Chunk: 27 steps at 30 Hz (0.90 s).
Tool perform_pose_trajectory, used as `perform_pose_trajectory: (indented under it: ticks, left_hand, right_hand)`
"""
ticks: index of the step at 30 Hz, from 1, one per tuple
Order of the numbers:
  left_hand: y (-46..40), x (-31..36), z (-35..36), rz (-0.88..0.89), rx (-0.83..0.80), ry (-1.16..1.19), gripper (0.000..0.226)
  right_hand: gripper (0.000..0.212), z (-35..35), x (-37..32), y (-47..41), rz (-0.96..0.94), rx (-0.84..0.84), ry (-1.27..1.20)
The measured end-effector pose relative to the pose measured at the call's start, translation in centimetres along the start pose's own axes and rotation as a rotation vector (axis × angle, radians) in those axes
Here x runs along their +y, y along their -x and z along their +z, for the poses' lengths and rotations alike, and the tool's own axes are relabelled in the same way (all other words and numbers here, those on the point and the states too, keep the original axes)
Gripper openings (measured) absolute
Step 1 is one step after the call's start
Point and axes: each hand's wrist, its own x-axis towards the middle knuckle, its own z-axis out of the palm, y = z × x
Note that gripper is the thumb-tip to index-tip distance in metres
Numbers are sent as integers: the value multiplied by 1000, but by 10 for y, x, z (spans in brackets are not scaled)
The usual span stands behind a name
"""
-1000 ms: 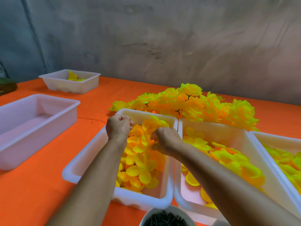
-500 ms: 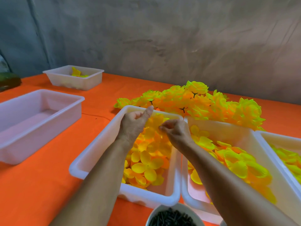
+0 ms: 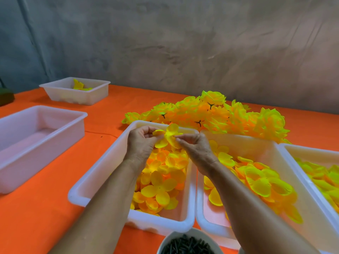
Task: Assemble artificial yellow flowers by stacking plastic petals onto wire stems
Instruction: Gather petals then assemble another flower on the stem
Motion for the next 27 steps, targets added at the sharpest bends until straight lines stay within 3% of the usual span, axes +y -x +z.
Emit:
perform_pose_trajectory:
  ticks: [8,15,20,22,25,27]
  left_hand:
    - [-1,-2,5,35,-33,-65,15]
    - [1,-3,9,77,-31,-241,27]
    - [-1,-4,10,68,31,-229,36]
    - [-1,-4,9,71,20,-218,38]
    - [0,-6,8,93,-10,-191,41]
    - [2,-5,8,111,-56,-150,35]
  right_hand:
    - [9,0,-2,2,-38,-112,91]
    - [24,-2,0,2,-48,19,129]
    - [22,0,-2,4,-67,16,155]
    - [22,0,-4,5,-75,0,111]
    - [39,-3,-8,6,-57,27,54]
    - [35,-4,-8,6,-63,35,21]
